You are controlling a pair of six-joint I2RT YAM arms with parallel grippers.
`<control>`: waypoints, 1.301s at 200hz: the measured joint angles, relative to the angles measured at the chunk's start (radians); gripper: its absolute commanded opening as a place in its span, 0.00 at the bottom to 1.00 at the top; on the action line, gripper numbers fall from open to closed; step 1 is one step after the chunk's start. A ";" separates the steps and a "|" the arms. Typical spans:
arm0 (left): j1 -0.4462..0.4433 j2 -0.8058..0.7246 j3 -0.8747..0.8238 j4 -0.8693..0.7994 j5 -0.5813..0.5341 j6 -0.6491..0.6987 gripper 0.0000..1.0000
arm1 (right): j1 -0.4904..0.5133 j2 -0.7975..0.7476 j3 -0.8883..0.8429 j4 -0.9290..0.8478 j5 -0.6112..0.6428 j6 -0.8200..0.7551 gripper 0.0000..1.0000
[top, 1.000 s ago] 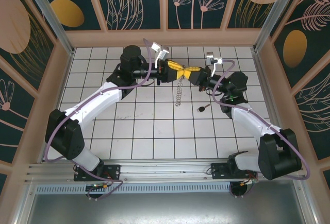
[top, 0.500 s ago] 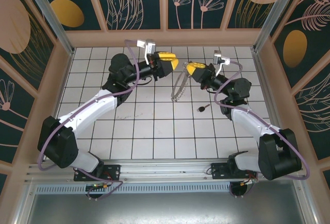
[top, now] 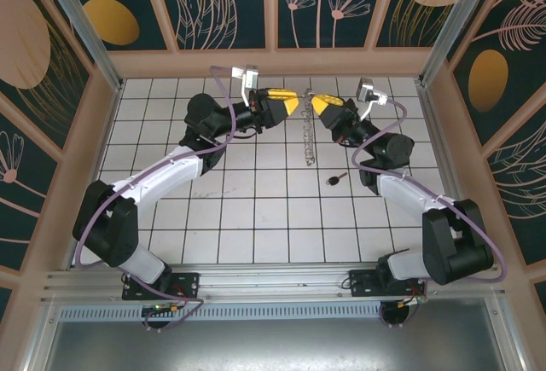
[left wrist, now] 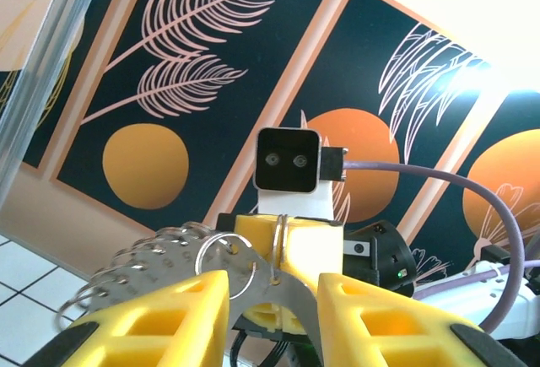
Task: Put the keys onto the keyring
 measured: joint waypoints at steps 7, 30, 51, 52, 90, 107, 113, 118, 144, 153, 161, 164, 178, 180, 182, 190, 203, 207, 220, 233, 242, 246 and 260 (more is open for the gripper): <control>-0.001 0.003 0.000 0.008 0.003 -0.005 0.33 | 0.003 0.005 0.002 0.002 0.003 0.002 0.00; -0.007 0.011 0.000 0.026 0.007 -0.018 0.32 | 0.012 0.008 0.003 0.008 0.007 0.009 0.00; -0.013 0.018 0.000 0.034 0.009 -0.025 0.31 | 0.018 0.008 0.003 0.011 0.010 0.016 0.00; -0.013 0.019 0.000 0.034 0.009 -0.025 0.31 | 0.018 0.008 0.003 0.011 0.010 0.016 0.00; -0.019 0.037 0.000 0.048 0.011 -0.033 0.31 | 0.026 0.011 0.003 0.014 0.011 0.019 0.00; -0.023 0.043 0.000 0.051 0.011 -0.037 0.31 | 0.028 0.016 0.003 0.018 0.010 0.020 0.00; -0.024 0.044 0.000 0.051 0.011 -0.037 0.31 | 0.029 0.018 0.003 0.019 0.010 0.019 0.00; -0.024 0.045 0.000 0.051 0.011 -0.037 0.32 | 0.029 0.019 0.003 0.020 0.010 0.020 0.00; -0.026 0.045 0.000 0.052 0.010 -0.037 0.31 | 0.031 0.022 0.003 0.023 0.010 0.020 0.00; -0.026 0.045 0.000 0.051 0.010 -0.038 0.29 | 0.031 0.022 0.003 0.023 0.010 0.020 0.00; -0.026 0.045 0.000 0.052 0.010 -0.039 0.29 | 0.031 0.022 0.003 0.023 0.010 0.020 0.00; -0.026 0.045 0.000 0.052 0.010 -0.040 0.28 | 0.031 0.022 0.003 0.023 0.010 0.020 0.00; -0.026 0.045 0.000 0.052 0.010 -0.041 0.27 | 0.031 0.022 0.003 0.023 0.010 0.020 0.00; -0.026 0.045 0.001 0.053 0.010 -0.041 0.27 | 0.031 0.022 0.003 0.023 0.010 0.020 0.00; -0.026 0.045 0.001 0.053 0.010 -0.041 0.27 | 0.031 0.022 0.003 0.023 0.010 0.020 0.00; -0.026 0.045 0.001 0.053 0.010 -0.041 0.27 | 0.031 0.022 0.003 0.023 0.010 0.020 0.00; -0.026 0.046 0.002 0.059 0.008 -0.041 0.28 | 0.032 0.022 0.003 0.023 0.010 0.020 0.00; -0.026 0.047 0.002 0.060 0.007 -0.041 0.29 | 0.032 0.022 0.003 0.023 0.010 0.020 0.00; -0.026 0.048 0.002 0.068 0.006 -0.046 0.33 | 0.034 0.022 0.003 0.023 0.010 0.019 0.00; -0.026 0.049 0.002 0.074 0.006 -0.048 0.34 | 0.034 0.022 0.002 0.023 0.010 0.019 0.00; -0.026 0.049 0.002 0.075 0.004 -0.048 0.33 | 0.034 0.022 0.002 0.022 0.010 0.019 0.00; -0.026 0.049 0.002 0.075 0.003 -0.048 0.32 | 0.035 0.022 0.002 0.023 0.010 0.019 0.00; -0.026 0.050 0.002 0.077 0.002 -0.048 0.28 | 0.035 0.022 0.002 0.022 0.010 0.019 0.00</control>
